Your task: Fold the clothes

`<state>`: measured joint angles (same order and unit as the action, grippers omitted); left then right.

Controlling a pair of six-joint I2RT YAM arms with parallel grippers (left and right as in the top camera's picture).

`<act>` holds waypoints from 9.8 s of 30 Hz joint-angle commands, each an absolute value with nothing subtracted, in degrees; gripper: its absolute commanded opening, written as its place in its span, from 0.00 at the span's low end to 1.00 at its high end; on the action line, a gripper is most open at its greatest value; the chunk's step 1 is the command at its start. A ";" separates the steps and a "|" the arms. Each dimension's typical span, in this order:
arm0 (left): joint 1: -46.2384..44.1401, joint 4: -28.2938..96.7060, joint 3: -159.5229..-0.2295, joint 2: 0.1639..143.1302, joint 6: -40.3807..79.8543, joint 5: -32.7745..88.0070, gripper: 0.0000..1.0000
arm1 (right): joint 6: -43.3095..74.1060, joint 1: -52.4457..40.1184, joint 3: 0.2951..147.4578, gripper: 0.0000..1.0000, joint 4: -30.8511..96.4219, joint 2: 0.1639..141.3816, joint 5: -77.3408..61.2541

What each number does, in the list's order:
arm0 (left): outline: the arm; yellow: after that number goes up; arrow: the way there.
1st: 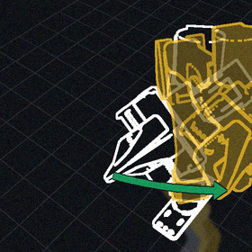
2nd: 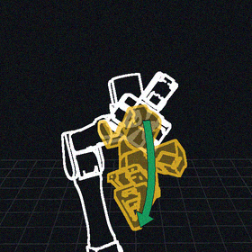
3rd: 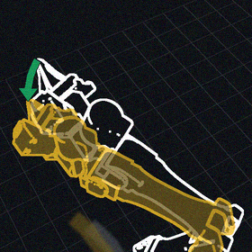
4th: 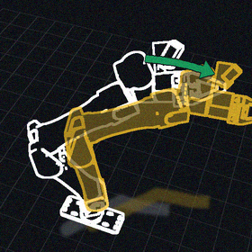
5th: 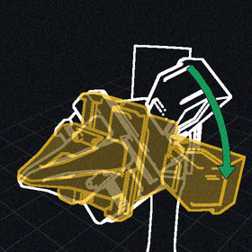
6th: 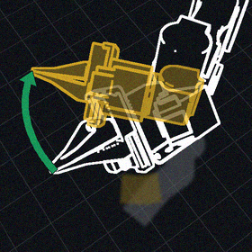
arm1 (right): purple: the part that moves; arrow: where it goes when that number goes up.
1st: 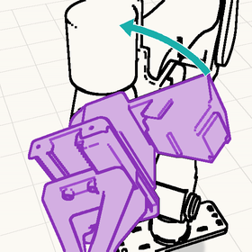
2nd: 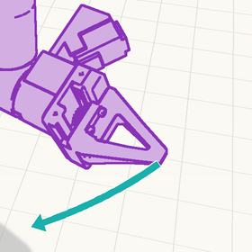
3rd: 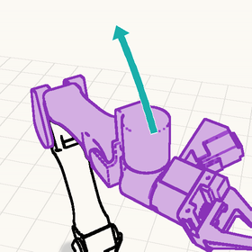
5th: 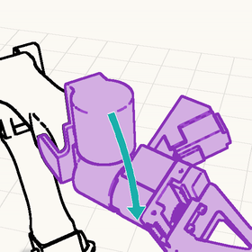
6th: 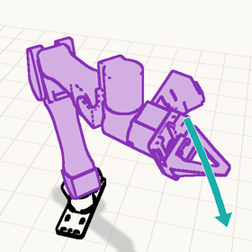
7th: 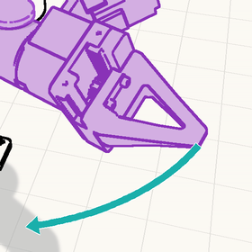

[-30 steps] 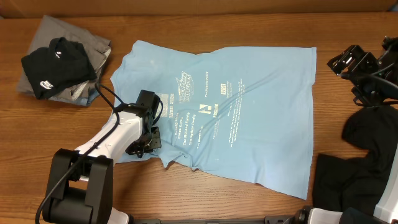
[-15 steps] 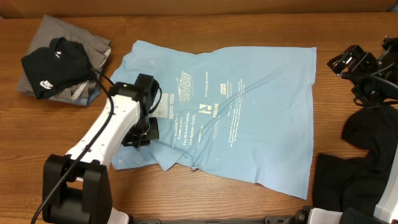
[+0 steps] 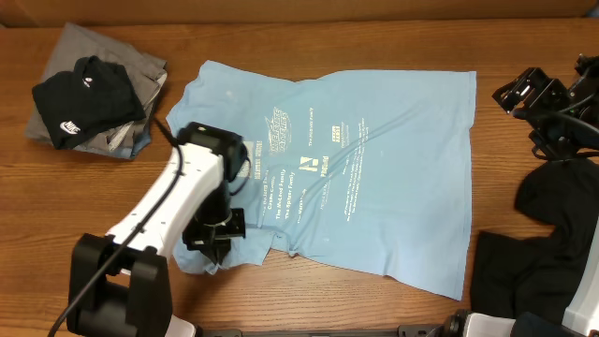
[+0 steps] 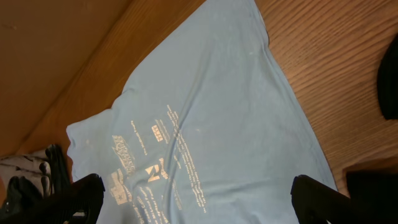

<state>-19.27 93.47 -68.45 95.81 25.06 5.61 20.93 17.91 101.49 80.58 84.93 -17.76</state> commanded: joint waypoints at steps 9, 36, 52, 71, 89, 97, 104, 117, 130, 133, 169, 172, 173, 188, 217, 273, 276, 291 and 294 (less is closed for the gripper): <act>-28.86 96.88 -69.14 89.80 31.09 4.69 0.32 | 20.71 18.02 101.51 1.00 79.99 84.99 -17.54; -6.22 56.60 -69.10 105.73 25.26 -3.33 0.04 | 20.75 18.02 100.31 1.00 79.13 84.99 -17.56; 6.00 35.16 -72.58 115.48 24.32 -6.61 0.04 | 20.60 16.62 91.79 1.00 73.56 85.06 -17.58; -0.54 64.95 -102.35 95.83 14.94 -0.38 0.16 | 25.32 9.37 64.66 0.42 43.20 92.01 -10.04; -9.93 72.10 -102.32 88.82 15.03 -0.56 0.21 | 35.27 12.08 64.69 0.04 19.14 116.73 4.84; -9.93 76.29 -102.28 88.82 14.98 -2.61 0.26 | 34.24 14.76 77.14 0.11 19.81 116.31 -8.10; -9.65 84.29 -102.10 88.82 20.34 -9.15 0.38 | 27.99 14.76 83.83 0.34 31.40 107.15 -15.49; -8.60 68.45 -75.20 92.62 19.99 -2.22 0.22 | 26.52 13.78 83.79 0.44 56.12 90.32 -19.57; -3.75 45.98 -49.80 99.57 27.79 -4.97 0.04 | 23.49 13.78 83.48 0.46 66.37 90.48 -18.09; 0.49 44.97 -47.88 101.14 29.50 -5.04 0.04 | 23.51 13.78 83.48 0.47 67.09 90.48 -18.09; -0.71 18.09 -68.42 110.76 6.35 7.46 0.04 | 23.79 9.63 76.07 0.58 61.17 90.54 -15.09; -0.73 12.12 -68.42 116.20 5.67 6.59 0.04 | 23.79 9.63 76.07 0.58 60.90 90.54 -15.07; -0.73 10.96 -68.42 117.12 5.48 6.50 0.04 | 23.79 9.63 76.07 0.58 60.82 90.54 -15.07; -0.51 -2.76 -84.20 131.41 15.94 19.11 0.19 | 23.92 7.64 76.07 0.59 62.35 90.54 -15.46; 17.76 77.30 -88.55 88.90 11.86 6.90 0.55 | 36.53 8.78 46.41 0.63 63.92 90.56 -10.39; 28.86 71.29 -70.43 88.90 8.56 8.60 0.51 | 48.27 10.63 28.60 0.40 58.74 73.63 -9.02; 28.86 71.29 -70.43 88.90 8.56 8.62 0.51 | 48.25 10.63 28.60 0.36 58.72 73.63 -9.02; 28.86 71.72 -70.43 88.90 8.58 8.86 0.50 | 42.81 10.63 37.78 0.04 66.30 74.50 -12.25; 28.86 72.27 -70.17 88.90 8.84 8.80 0.50 | 40.49 10.63 45.12 0.04 70.59 73.30 -13.82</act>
<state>28.62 71.77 -70.85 88.95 9.89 8.34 43.92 10.74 38.15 68.95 74.76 -12.21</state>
